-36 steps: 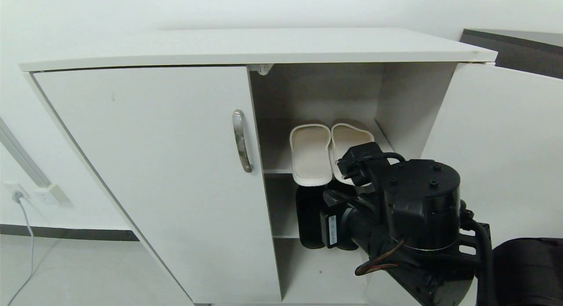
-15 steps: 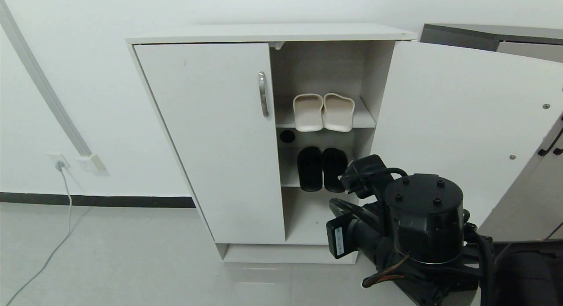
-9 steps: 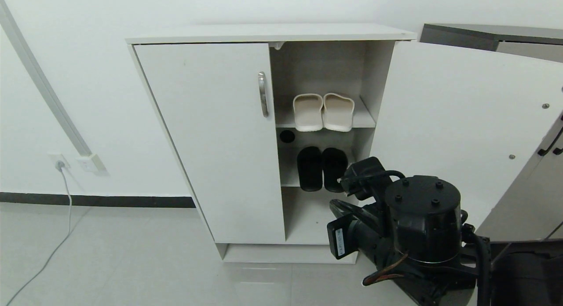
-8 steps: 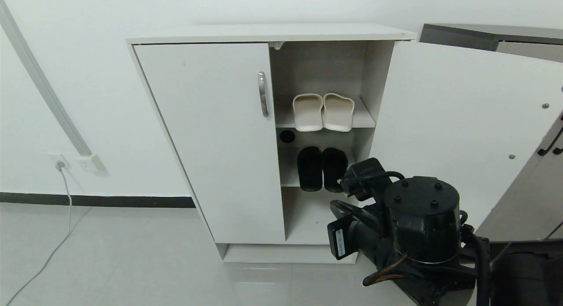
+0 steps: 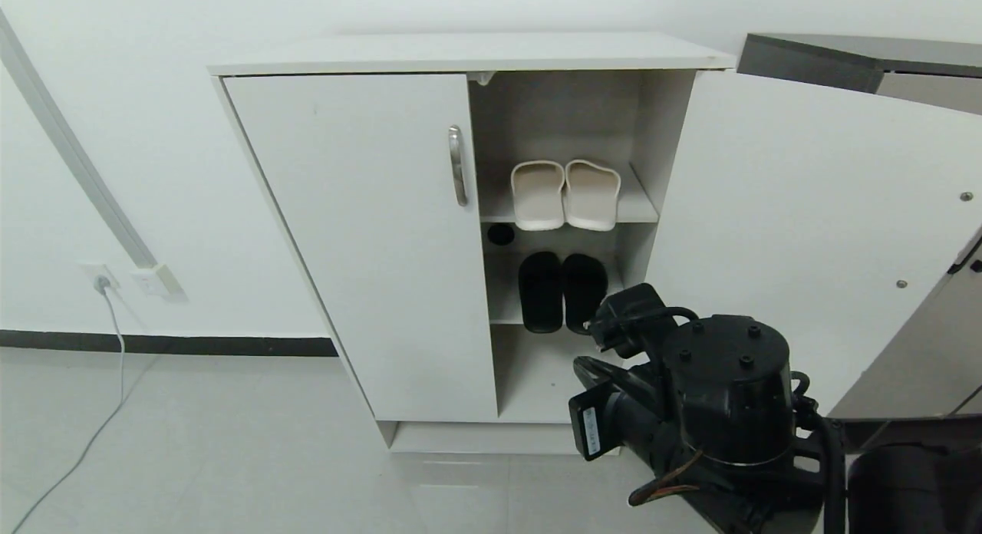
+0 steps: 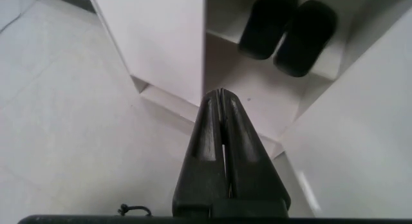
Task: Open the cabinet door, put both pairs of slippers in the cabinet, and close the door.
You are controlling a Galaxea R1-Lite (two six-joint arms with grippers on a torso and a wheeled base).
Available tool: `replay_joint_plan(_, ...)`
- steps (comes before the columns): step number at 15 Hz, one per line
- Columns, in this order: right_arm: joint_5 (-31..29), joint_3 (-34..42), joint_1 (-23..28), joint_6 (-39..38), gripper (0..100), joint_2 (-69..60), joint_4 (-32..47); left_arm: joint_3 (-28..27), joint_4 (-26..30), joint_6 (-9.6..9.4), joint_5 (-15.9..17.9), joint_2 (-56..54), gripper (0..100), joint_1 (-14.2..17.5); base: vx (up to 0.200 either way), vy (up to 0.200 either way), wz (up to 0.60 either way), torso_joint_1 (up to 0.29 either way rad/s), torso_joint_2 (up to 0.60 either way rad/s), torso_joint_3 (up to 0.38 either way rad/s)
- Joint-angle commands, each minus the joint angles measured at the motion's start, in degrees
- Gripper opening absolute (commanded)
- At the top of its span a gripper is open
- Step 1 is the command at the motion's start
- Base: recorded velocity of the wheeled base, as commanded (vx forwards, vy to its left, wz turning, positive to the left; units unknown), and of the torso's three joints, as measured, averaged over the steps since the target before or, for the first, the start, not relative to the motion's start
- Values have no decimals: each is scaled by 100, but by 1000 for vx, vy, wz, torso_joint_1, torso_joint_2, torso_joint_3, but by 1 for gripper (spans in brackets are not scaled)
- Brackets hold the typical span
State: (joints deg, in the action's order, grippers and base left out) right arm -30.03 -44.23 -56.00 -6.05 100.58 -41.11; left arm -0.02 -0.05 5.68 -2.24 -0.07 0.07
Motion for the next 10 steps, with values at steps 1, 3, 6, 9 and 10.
replay_joint_plan(1, -3, 2, -16, -2, 0, -13, -20, -6, -13, 3, -4, 7, 0, 1, 0, 0, 0, 56, -461, -373)
replay_joint_plan(3, -3, 2, -16, -2, 0, -4, -20, -6, -13, 3, -4, 7, 0, 1, 0, 0, 0, 39, -571, -354)
replay_joint_plan(6, 5, 2, -16, -2, 0, 14, -240, -6, -13, 3, -4, 7, 0, 1, 0, 0, 0, 105, -479, -352)
replay_joint_plan(9, 76, 55, 2, 16, 0, 58, -565, -6, -13, -6, 5, 7, 0, 1, 0, 0, 0, 131, -473, -341)
replay_joint_plan(10, 76, 63, 2, 16, 0, 58, -565, -6, -13, -6, 5, 7, 0, 1, 0, 0, 0, 154, -466, -320)
